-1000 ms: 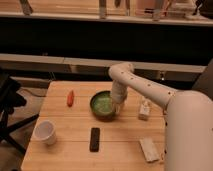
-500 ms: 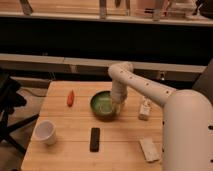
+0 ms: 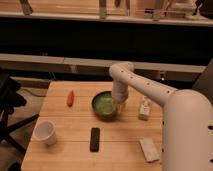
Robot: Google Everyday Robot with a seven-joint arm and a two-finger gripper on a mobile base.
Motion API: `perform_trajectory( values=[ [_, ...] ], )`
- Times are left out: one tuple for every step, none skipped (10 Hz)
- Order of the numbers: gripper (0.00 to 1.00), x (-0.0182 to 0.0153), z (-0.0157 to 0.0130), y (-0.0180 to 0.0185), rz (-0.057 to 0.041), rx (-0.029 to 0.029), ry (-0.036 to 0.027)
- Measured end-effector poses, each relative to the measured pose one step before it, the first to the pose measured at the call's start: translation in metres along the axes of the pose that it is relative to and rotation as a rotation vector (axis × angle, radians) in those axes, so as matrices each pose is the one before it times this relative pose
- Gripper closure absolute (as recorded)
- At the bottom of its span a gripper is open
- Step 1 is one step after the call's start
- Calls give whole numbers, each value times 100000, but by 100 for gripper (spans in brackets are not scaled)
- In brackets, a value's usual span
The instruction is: Drag the ceramic bowl in a circle
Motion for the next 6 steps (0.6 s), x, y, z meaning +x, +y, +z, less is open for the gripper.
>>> perform_trajectory(
  values=[
    [99,-14,-31,-49,112,-370,33],
    [99,-9,-54,35,155,-408,57],
    [99,-24,-71,110,81,-365,189],
    [99,-17,-71,108,131,-337,241],
    [99,-34,-89,25,127,-190,52],
    [99,55,-103,-45,335,-307,-152]
  ],
)
